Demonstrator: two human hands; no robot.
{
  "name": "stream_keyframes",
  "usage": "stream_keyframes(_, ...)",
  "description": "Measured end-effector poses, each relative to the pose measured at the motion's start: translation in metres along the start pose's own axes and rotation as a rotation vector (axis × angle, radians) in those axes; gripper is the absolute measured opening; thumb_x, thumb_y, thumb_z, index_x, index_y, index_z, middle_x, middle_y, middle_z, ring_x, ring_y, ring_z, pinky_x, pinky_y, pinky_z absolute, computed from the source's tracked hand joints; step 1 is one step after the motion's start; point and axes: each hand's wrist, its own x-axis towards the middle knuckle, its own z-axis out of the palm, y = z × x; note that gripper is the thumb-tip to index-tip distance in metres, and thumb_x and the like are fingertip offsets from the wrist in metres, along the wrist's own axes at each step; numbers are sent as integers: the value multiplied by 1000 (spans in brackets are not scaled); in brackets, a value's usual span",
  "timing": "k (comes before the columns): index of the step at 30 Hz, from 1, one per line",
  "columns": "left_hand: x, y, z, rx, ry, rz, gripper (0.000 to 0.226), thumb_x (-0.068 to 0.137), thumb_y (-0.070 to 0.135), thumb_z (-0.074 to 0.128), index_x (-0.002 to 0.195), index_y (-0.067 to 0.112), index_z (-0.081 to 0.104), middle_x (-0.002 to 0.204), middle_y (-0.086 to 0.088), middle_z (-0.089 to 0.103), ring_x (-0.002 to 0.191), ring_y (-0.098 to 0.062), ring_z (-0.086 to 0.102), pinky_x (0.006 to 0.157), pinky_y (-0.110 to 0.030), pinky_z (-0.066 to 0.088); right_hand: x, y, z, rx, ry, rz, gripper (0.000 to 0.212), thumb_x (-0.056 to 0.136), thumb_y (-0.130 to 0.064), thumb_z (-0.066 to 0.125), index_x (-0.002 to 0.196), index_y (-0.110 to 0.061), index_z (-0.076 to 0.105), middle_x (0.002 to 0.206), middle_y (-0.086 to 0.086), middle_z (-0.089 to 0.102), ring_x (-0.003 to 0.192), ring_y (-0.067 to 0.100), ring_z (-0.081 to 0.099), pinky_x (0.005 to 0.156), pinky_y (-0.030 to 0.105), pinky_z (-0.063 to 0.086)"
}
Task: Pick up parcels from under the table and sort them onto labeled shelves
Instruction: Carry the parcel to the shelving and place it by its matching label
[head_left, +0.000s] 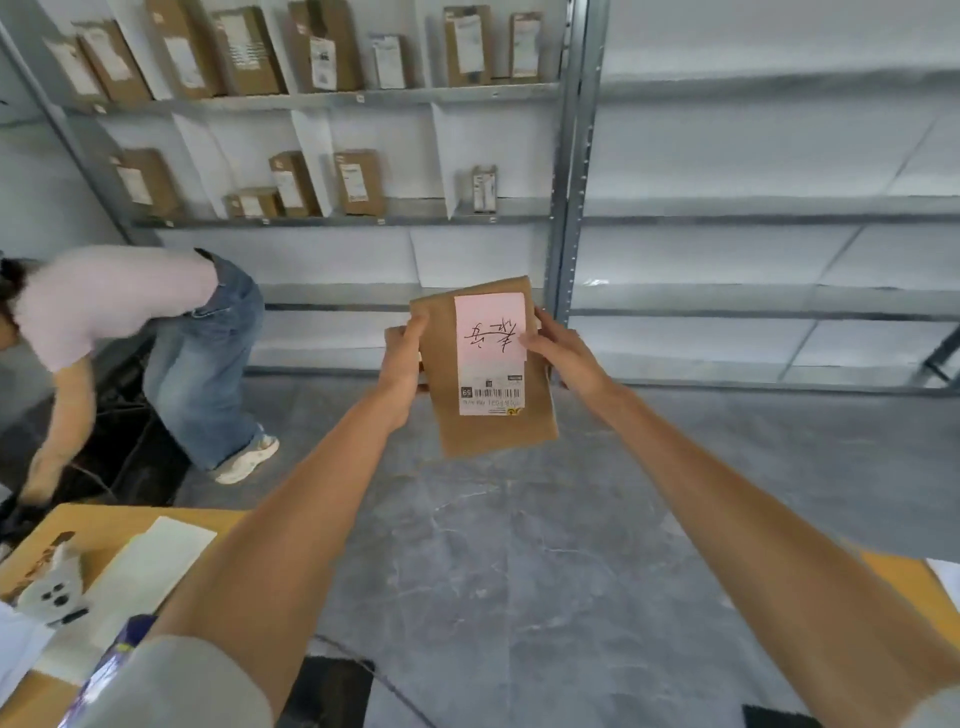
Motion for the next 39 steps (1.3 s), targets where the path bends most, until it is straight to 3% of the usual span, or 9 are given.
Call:
stream_keyframes(5,59,10,54,55,-164,42,35,86,42,54,105,14,43,100,-3,60,87,-18,57,71,-32,45,37,6,-43,2,185,89,65,86,-32,63,145,-31,33,134,13,52,122,28,52,109,46,37)
stream_keyframes(8,87,10,79,98,-259,61,29,83,29,59,106,15,48,99,-3,63,80,-13,60,64,-28,43,48,14,-63,52,273,147,67,85,-31,65,143,-36,34,136,10,46,117,24,53,91,33,42)
stream_keyframes(12,116,9,116,146,-362,99,30,81,16,62,109,14,52,99,0,63,83,-9,61,67,-24,46,59,29,-91,147,331,156,66,85,-25,65,142,-38,35,119,4,61,99,14,64,74,28,50)
stream_keyframes(17,144,5,166,139,-469,96,40,83,20,63,121,19,53,95,3,67,82,-9,65,65,-21,48,77,60,-131,267,408,199,57,84,-27,66,135,-41,44,102,-4,73,86,10,69,60,25,54)
stream_keyframes(21,171,2,209,151,-565,46,39,84,27,62,121,34,53,96,6,72,85,-13,69,67,-27,51,103,82,-164,323,434,282,57,81,-39,66,133,-44,44,109,-3,68,95,20,64,62,34,53)
stream_keyframes(28,228,25,302,307,-799,-57,39,84,33,60,117,48,45,99,3,72,83,-20,71,59,-28,55,153,111,-261,261,450,383,78,81,-55,59,141,-52,10,97,8,69,77,24,71,54,32,57)
stream_keyframes(31,253,36,341,331,-869,-132,35,83,37,59,116,44,53,93,2,75,75,-16,73,54,-25,54,168,117,-316,244,438,455,59,78,-62,57,129,-43,37,87,20,73,72,34,73,63,41,61)
stream_keyframes(36,293,41,402,140,-738,-158,35,88,43,44,113,28,64,116,0,64,96,-26,59,82,-35,44,179,133,-389,426,514,412,53,81,-48,63,122,-18,45,83,28,72,76,43,71,65,44,60)
stream_keyframes(39,306,44,440,50,-615,-83,32,90,41,42,93,21,68,98,-2,64,77,-18,55,66,-31,40,182,145,-419,576,586,394,48,86,-40,62,121,-14,42,93,35,67,80,46,70,67,48,60)
